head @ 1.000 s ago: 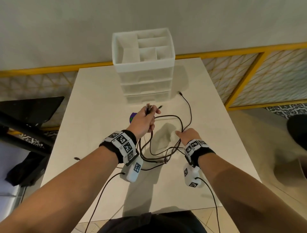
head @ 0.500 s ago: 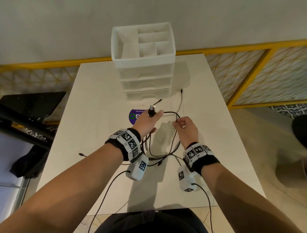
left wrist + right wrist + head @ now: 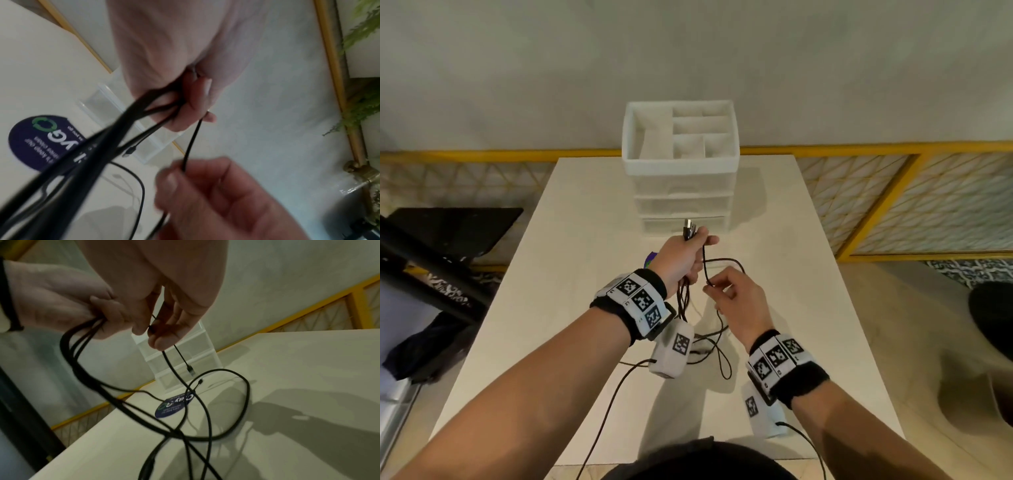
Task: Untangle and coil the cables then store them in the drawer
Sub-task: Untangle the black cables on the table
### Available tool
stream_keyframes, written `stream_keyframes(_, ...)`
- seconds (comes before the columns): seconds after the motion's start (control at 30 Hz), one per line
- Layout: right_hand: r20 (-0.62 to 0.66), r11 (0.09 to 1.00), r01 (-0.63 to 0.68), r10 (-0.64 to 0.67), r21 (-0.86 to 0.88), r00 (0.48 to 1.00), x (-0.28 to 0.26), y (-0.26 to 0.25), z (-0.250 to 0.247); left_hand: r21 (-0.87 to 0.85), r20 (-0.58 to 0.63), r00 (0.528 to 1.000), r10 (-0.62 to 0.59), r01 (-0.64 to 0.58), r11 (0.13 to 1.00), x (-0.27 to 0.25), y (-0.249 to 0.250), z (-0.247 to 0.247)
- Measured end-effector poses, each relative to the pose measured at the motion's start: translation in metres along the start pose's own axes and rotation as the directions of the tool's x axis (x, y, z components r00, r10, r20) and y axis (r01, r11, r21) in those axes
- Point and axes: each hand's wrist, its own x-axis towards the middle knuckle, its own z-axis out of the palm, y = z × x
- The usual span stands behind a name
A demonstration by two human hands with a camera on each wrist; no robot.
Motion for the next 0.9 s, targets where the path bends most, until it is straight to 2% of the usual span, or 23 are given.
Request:
stream_keyframes(0.17,0.102,0.991,-0.07,0.082,-0.116,0.991,-0.01,0.021,0.006,0.1,-0.046,0.993,0.11,-0.105,0.989,-0.003,0.016,-0.014)
stream_keyframes(0.3,0.138,0.972,-0.112,0.142,-0.208,0.98,-0.004,0.038,0.006,0.052,-0.09,0.974,0.207,-0.203,0.978,-0.001,0.026,-0.023)
stream_keyframes(0.37,0.196,0.965,-0.106,0.156,-0.241,0.968,0.002,0.039,0.004,0.032,-0.087,0.966,0.245,-0.243,0.969,-0.001,0.03,-0.026)
stream_keyframes(0.47,0.277,0.97,-0.028,0.098,-0.243,0.956,0.018,0.016,-0.005,0.078,-0.049,0.959,0.28,-0.276,0.958,-0.003,0.031,-0.027)
stream_keyframes(0.53,0.207,0.994,0.0,0.023,-0.11,0.978,0.034,-0.016,-0.013,0.152,-0.015,0.957,0.29,-0.285,0.947,-0.005,0.03,-0.026)
stream_keyframes(0.63,0.018,0.993,0.065,-0.067,0.098,0.998,0.063,-0.067,-0.021,0.292,0.023,0.956,0.293,-0.287,0.912,-0.007,0.031,-0.023)
stream_keyframes(0.7,0.056,0.981,0.072,-0.083,0.179,0.995,0.079,-0.099,-0.022,0.325,0.034,0.945,0.324,-0.317,0.891,-0.009,0.033,-0.028)
stream_keyframes(0.8,0.146,0.982,0.093,-0.117,0.162,0.982,0.09,-0.112,-0.023,0.365,0.087,0.945,0.317,-0.326,0.872,-0.01,0.031,-0.029)
stream_keyframes(0.83,0.141,0.982,0.1,-0.123,0.161,0.982,0.092,-0.112,-0.022,0.361,0.089,0.944,0.317,-0.328,0.873,-0.01,0.029,-0.029)
stream_keyframes(0.9,0.038,0.978,0.119,-0.127,0.169,0.991,0.096,-0.106,-0.023,0.325,0.054,0.942,0.332,-0.33,0.886,-0.009,0.028,-0.031)
